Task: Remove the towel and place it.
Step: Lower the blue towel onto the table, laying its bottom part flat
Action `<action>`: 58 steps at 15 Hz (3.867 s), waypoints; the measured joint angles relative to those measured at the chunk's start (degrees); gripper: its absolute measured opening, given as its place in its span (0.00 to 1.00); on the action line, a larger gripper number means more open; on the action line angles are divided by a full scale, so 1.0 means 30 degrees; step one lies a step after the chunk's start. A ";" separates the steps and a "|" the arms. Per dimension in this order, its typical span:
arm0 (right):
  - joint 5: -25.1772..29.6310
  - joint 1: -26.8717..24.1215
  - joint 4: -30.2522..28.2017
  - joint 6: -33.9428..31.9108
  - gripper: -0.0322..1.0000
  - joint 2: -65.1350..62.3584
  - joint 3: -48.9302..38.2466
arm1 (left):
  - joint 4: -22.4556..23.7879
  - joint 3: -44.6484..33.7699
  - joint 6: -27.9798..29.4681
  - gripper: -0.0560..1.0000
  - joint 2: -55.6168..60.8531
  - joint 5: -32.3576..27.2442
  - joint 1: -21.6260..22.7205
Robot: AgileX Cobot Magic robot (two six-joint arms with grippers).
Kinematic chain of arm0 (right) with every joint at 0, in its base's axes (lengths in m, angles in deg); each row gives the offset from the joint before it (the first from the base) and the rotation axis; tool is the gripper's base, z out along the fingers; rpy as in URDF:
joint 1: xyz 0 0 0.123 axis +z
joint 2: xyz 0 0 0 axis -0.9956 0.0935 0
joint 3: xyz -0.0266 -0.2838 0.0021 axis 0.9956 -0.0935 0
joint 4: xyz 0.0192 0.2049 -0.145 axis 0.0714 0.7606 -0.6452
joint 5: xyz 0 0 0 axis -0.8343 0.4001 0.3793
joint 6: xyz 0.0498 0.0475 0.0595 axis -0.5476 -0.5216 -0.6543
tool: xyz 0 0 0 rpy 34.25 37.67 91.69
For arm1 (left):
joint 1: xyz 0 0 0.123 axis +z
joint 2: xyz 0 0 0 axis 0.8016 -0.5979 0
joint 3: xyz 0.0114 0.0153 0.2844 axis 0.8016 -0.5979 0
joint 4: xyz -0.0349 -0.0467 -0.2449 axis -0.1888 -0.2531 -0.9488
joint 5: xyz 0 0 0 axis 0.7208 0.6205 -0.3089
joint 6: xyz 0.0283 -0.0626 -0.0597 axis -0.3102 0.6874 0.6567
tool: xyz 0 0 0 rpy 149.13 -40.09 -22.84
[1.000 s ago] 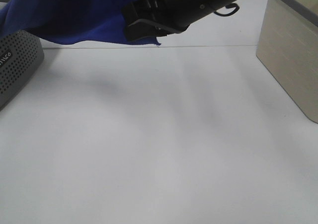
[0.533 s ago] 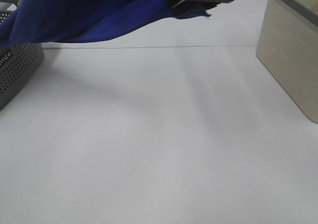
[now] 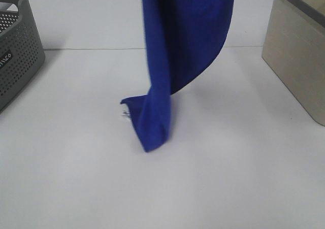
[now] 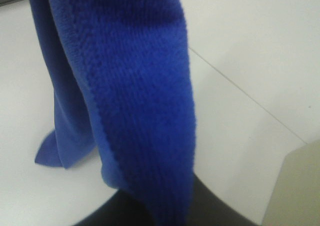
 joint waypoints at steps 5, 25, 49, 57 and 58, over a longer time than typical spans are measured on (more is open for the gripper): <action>0.0554 0.0000 -0.4240 -0.0057 0.05 0.0325 0.3018 | 0.4240 0.0000 -0.0764 0.05 -0.0076 0.1394 0.0000; -1.4400 -0.2655 -0.9683 -0.3743 0.05 1.2701 1.4649 | 0.3380 0.8690 0.1012 0.05 -1.0313 1.2185 0.7334; -0.7563 -0.2693 -0.4030 -0.5462 0.05 1.3121 1.6769 | 0.2788 1.3579 0.5118 0.05 -1.2567 0.1891 0.7391; 0.0210 -0.2597 0.2158 -0.1700 0.05 0.9759 1.6788 | 0.0936 1.3675 0.5176 0.05 -0.8403 -0.7983 0.7372; 0.2235 -0.2597 0.2903 -0.1681 0.05 0.9358 1.6788 | 0.0439 1.3675 0.5118 0.05 -0.7888 -1.0199 0.7372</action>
